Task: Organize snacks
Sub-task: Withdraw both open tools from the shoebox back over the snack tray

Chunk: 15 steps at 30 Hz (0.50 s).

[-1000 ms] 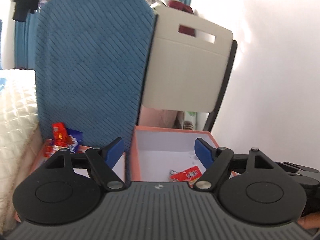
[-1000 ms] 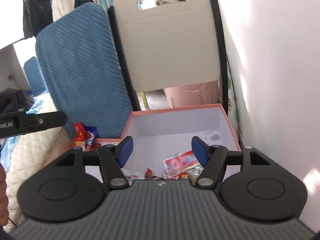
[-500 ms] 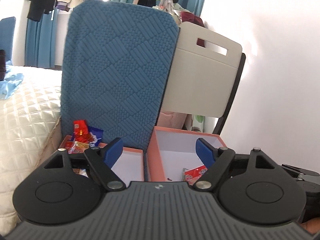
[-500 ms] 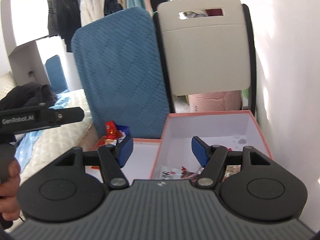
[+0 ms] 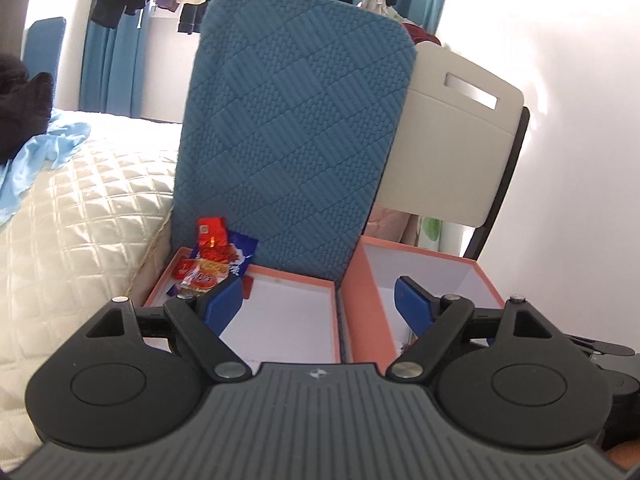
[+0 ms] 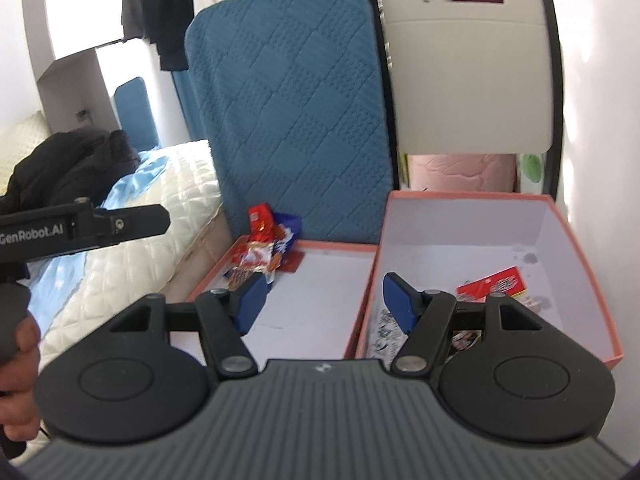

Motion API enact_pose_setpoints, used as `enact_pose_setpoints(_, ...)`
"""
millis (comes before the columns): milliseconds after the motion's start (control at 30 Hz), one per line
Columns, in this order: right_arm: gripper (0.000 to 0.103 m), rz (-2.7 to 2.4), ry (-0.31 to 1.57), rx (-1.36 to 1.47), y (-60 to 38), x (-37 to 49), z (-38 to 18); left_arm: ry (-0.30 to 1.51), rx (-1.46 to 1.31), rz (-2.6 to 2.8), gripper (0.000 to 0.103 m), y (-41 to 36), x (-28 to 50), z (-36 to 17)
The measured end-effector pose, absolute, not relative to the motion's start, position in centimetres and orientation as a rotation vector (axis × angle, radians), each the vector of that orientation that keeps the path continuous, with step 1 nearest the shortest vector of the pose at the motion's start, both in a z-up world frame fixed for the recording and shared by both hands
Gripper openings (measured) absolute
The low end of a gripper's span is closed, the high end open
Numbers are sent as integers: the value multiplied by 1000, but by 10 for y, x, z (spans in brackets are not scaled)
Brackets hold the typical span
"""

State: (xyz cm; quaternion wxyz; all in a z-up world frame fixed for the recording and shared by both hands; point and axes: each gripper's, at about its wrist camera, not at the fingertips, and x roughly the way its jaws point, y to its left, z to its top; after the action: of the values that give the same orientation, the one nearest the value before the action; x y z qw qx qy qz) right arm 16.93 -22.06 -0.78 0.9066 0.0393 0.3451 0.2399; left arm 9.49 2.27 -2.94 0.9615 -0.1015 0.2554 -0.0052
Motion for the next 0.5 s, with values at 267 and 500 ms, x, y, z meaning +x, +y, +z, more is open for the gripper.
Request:
enact_pose_setpoints(267, 67, 521, 745, 51, -201, 157, -16, 547, -229, 9, 86, 38, 88, -44)
enact_pose_setpoints(500, 67, 527, 767, 50, -193, 150, -24, 556, -243, 30, 86, 54, 78, -52)
